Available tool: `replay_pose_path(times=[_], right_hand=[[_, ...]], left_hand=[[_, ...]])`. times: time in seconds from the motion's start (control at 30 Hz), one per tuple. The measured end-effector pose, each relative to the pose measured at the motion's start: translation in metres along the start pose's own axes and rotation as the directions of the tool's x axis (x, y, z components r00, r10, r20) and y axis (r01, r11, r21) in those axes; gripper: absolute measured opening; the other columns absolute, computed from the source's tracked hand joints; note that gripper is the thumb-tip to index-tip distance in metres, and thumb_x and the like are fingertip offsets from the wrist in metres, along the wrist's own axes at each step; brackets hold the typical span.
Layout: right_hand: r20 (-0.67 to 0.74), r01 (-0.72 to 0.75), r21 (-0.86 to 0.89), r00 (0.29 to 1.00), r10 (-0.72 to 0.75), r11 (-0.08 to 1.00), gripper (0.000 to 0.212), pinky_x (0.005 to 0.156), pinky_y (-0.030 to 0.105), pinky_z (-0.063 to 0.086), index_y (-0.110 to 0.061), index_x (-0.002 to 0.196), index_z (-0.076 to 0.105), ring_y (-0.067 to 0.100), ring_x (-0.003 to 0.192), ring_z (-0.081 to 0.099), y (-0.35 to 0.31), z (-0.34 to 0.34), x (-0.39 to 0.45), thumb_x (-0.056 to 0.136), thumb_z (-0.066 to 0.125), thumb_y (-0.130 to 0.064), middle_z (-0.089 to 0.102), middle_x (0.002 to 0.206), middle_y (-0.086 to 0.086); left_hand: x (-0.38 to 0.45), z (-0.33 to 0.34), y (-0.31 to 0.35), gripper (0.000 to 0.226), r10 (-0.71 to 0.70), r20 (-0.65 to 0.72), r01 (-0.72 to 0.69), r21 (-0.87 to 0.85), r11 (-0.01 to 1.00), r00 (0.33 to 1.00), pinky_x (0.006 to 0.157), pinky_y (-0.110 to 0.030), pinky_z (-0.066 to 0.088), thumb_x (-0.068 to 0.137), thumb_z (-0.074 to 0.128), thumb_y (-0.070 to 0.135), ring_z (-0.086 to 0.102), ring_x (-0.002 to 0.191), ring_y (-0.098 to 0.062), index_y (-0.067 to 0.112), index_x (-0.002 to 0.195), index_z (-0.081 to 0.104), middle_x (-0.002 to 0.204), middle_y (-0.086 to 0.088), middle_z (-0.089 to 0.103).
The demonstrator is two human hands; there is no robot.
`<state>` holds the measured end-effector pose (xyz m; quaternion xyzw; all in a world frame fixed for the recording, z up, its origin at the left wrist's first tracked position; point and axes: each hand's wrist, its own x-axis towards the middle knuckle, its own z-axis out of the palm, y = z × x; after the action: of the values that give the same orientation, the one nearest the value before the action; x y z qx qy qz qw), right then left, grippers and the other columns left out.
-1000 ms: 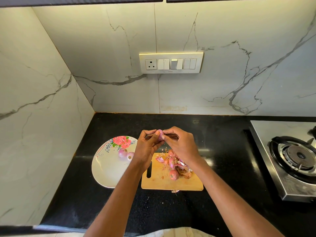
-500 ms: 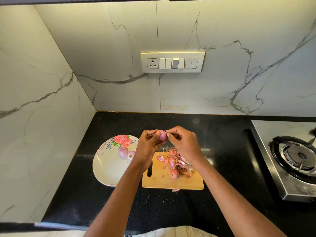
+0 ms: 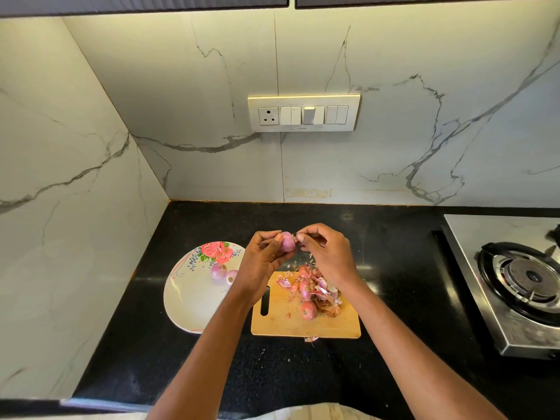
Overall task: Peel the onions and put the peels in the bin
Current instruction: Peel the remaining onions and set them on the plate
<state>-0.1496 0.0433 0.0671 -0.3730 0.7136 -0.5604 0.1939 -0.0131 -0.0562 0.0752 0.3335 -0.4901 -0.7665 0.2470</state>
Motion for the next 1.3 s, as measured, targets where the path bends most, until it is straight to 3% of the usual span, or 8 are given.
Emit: replay_pose_path(times=[0.17, 0.27, 0.4, 0.6, 0.73, 0.87, 1.03, 1.3], right_hand=[[-0.036, -0.075, -0.090, 0.997, 0.072, 0.993, 0.008, 0.071, 0.014, 0.055, -0.021, 0.099, 0.072, 0.001, 0.075, 0.070, 0.006, -0.008, 0.000, 0.099, 0.064, -0.025, 0.072, 0.087, -0.010], [0.053, -0.066, -0.218, 0.995, 0.080, 0.974, 0.020, 0.077, 0.015, 0.051, -0.025, 0.107, 0.073, 0.001, 0.087, 0.066, 0.007, -0.010, 0.001, 0.101, 0.058, -0.038, 0.070, 0.098, -0.013], [0.127, 0.011, -0.121, 0.992, 0.004, 0.993, 0.024, 0.080, 0.006, 0.049, -0.031, 0.117, 0.070, -0.003, 0.100, 0.064, -0.003, -0.006, 0.000, 0.094, 0.070, -0.039, 0.069, 0.111, -0.018], [0.119, 0.076, -0.008, 0.990, -0.075, 0.997, 0.018, 0.078, 0.013, 0.052, -0.030, 0.104, 0.077, 0.001, 0.097, 0.066, -0.007, -0.005, -0.001, 0.086, 0.079, -0.031, 0.073, 0.100, -0.017], [0.073, 0.120, -0.047, 0.990, -0.116, 0.992, 0.010, 0.077, 0.018, 0.055, -0.023, 0.097, 0.077, 0.006, 0.091, 0.067, -0.002, -0.004, 0.002, 0.087, 0.078, -0.024, 0.072, 0.094, -0.012], [0.076, 0.161, -0.187, 0.986, -0.149, 0.969, 0.014, 0.077, 0.015, 0.053, -0.018, 0.105, 0.072, 0.006, 0.093, 0.064, 0.000, 0.001, 0.002, 0.095, 0.070, -0.027, 0.069, 0.100, -0.008], [-0.005, 0.068, -0.142, 0.998, -0.069, 0.987, 0.011, 0.078, 0.008, 0.050, -0.023, 0.110, 0.067, -0.003, 0.094, 0.064, 0.003, -0.002, -0.002, 0.101, 0.061, -0.025, 0.067, 0.100, -0.016], [0.100, 0.062, -0.049, 0.993, -0.057, 0.997, 0.034, 0.081, 0.007, 0.051, -0.024, 0.123, 0.067, -0.008, 0.103, 0.064, -0.006, 0.000, -0.003, 0.090, 0.077, -0.025, 0.069, 0.113, -0.019]], left_hand=[[-0.001, -0.002, 0.002, 0.021, -0.027, 0.011, 0.027, -0.043, 0.999, 1.000, 0.098, -0.041, 0.058, 0.102, 0.054, 0.013, 0.070, 0.111, -0.033, 0.009, 0.123, 0.057, 0.128, -0.016, 0.065], [0.000, -0.003, 0.004, 0.023, -0.034, -0.003, 0.034, -0.047, 0.998, 0.999, 0.097, -0.040, 0.058, 0.103, 0.052, 0.012, 0.070, 0.111, -0.033, 0.008, 0.125, 0.056, 0.129, -0.016, 0.065], [0.000, -0.002, 0.003, 0.027, -0.023, 0.001, 0.023, -0.012, 1.000, 1.000, 0.096, -0.039, 0.058, 0.104, 0.052, 0.013, 0.070, 0.113, -0.031, 0.007, 0.130, 0.055, 0.128, -0.016, 0.065], [-0.001, 0.000, 0.003, 0.040, -0.001, 0.040, -0.002, 0.067, 0.998, 0.999, 0.102, -0.043, 0.055, 0.093, 0.063, 0.026, 0.069, 0.114, -0.029, 0.010, 0.129, 0.058, 0.127, -0.016, 0.067], [-0.002, 0.000, 0.006, 0.048, 0.016, 0.064, -0.022, 0.090, 0.996, 0.998, 0.103, -0.045, 0.054, 0.086, 0.068, 0.028, 0.070, 0.112, -0.027, 0.009, 0.129, 0.058, 0.124, -0.013, 0.069], [-0.002, 0.001, 0.003, 0.051, 0.027, 0.060, -0.032, 0.090, 0.995, 0.998, 0.104, -0.047, 0.053, 0.086, 0.067, 0.029, 0.070, 0.112, -0.028, 0.009, 0.131, 0.057, 0.125, -0.013, 0.068], [-0.001, 0.001, 0.001, 0.050, 0.013, 0.050, -0.016, 0.045, 0.999, 0.999, 0.105, -0.045, 0.053, 0.087, 0.067, 0.029, 0.068, 0.116, -0.031, 0.010, 0.132, 0.057, 0.130, -0.016, 0.065], [-0.002, -0.004, 0.003, 0.047, 0.001, 0.050, -0.001, 0.009, 1.000, 0.999, 0.100, -0.038, 0.056, 0.086, 0.064, 0.029, 0.070, 0.113, -0.026, 0.012, 0.130, 0.061, 0.126, -0.012, 0.069]])
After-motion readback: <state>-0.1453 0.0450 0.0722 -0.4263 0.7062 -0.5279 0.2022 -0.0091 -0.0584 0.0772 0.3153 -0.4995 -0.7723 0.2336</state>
